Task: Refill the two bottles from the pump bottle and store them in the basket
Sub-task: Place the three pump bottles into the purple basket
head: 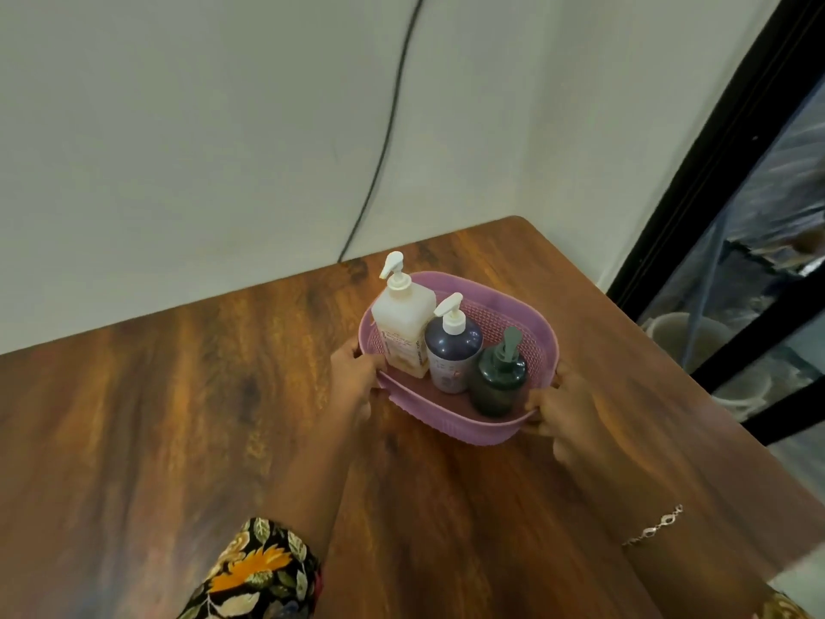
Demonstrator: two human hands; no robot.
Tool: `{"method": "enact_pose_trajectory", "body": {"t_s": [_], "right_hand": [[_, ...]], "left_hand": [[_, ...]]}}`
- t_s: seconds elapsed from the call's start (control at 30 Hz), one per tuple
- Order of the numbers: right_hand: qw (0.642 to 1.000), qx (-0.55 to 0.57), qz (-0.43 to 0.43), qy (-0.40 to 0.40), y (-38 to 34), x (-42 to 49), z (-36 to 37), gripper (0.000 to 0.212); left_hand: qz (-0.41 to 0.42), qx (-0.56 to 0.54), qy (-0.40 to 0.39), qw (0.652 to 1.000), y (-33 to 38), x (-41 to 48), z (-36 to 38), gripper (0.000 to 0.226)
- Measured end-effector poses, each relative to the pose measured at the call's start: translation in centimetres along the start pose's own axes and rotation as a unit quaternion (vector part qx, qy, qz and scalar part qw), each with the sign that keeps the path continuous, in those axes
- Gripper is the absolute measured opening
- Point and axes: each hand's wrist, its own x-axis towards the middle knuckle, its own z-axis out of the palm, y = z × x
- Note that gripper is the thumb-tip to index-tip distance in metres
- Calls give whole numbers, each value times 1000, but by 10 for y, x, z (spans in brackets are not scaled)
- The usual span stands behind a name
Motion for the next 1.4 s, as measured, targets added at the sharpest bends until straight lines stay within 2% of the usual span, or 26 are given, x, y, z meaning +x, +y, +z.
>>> {"method": "enact_pose_trajectory", "body": {"t_s": [0.17,0.33,0.43,0.53,0.67,0.9,1.17,1.4], "right_hand": [[996,-68,-3,-54,-13,-9,43,41],[989,-102,-47,-100,-24,-14,98,30],[980,-137,-74,-123,-34,-10,130,25],[967,-173,-103,-153,-52,-11,159,30],[955,-188,-137,-183,-78,-14,197,39],[938,-217,-172,-208,-104,1,252,65],[945,-198,-169,-199,-94,30,294,44],[944,-216,-172,-181,-80,51,313,43]], "left_hand": [[14,6,37,999,6,-13,-59,35],[32,-5,96,995,9,-17,-115,28],[39,-15,124,991,9,-16,-144,33],[53,-19,152,987,8,-9,-167,41],[83,-47,185,978,10,5,-188,37],[82,-29,216,973,9,45,-213,51],[32,-25,212,976,11,78,-230,55],[13,-42,208,977,0,95,-237,54]]}}
